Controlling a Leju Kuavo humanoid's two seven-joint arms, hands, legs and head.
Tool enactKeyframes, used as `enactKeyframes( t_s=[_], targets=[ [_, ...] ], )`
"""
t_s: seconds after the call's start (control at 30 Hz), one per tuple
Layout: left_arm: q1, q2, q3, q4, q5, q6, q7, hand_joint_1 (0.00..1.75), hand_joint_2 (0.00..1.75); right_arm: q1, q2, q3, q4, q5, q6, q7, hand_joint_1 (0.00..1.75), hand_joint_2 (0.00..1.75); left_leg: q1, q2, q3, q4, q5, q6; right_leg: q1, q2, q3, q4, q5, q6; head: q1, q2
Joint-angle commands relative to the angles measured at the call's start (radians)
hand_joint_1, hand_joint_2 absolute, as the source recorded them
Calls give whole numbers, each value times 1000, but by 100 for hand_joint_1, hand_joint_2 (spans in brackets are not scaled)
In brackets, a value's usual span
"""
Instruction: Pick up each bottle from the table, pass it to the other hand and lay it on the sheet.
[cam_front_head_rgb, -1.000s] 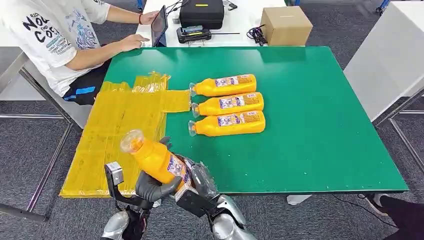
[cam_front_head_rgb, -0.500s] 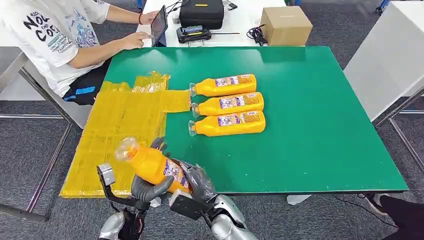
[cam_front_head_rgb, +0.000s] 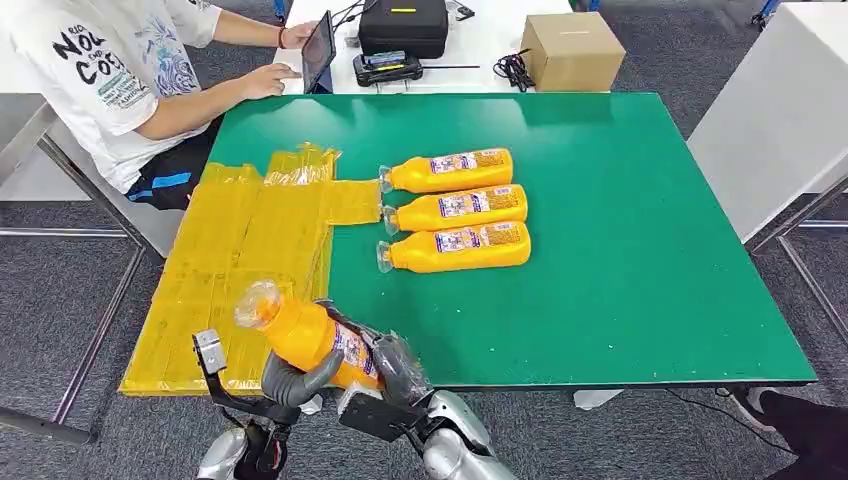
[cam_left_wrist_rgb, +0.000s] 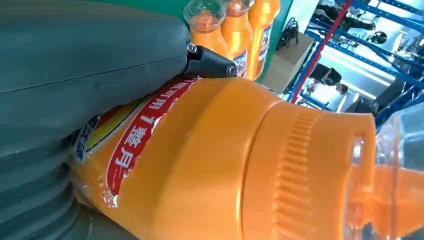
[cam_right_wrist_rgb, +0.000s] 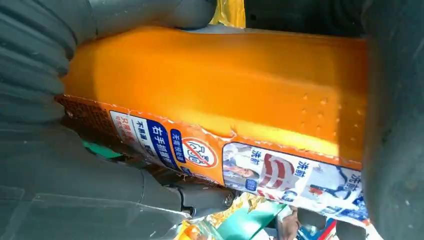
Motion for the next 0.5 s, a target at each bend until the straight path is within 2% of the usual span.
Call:
enactKeyframes(
  t_s=[0.03,0.17,0.2,0.23,0.27,0.3,0.4,0.5],
  targets=[
    [-35,2,-35,41,-12,-17,6,175,175,-32,-16,45,75,11,-3,10,175,175,2,0,3,0,-1,-1,2,-1,4,-1,-1,-2,0,0],
    [-25,1,-30,21,-16,-10,5,175,175,-29,-15,29,45,37,-75,28,171,175,1,0,2,0,0,-1,1,-1,2,-1,0,-1,0,0],
    [-20,-1,-26,8,-15,-5,5,175,175,-26,-13,21,31,47,-108,37,35,175,2,0,3,0,-1,-2,2,-1,4,-1,-1,-2,0,0],
    [-11,-3,-21,-11,-15,5,6,175,175,-16,-8,0,0,39,-138,40,0,175,2,0,3,0,-1,-2,2,-1,3,-1,-1,-2,0,0],
    [-2,-4,-16,-28,-21,18,5,175,175,-6,-3,-18,-30,32,-168,43,0,175,1,0,2,0,-1,-1,1,-1,2,0,-1,-2,0,0],
    [5,-4,-12,-44,-22,24,5,175,175,-3,-5,-24,-54,32,-168,61,0,0,2,1,2,1,-2,-2,2,0,3,0,-1,-2,0,0],
    [16,-7,8,-70,-35,61,2,175,175,18,-14,-57,-158,8,-181,79,0,0,1,0,1,1,-1,-1,1,0,1,0,-1,-1,0,0],
    [10,-6,25,-56,-31,77,2,175,175,51,-29,-90,-269,-83,-117,59,0,0,2,1,2,1,-2,-2,3,0,4,0,-1,-2,0,0]
  ],
)
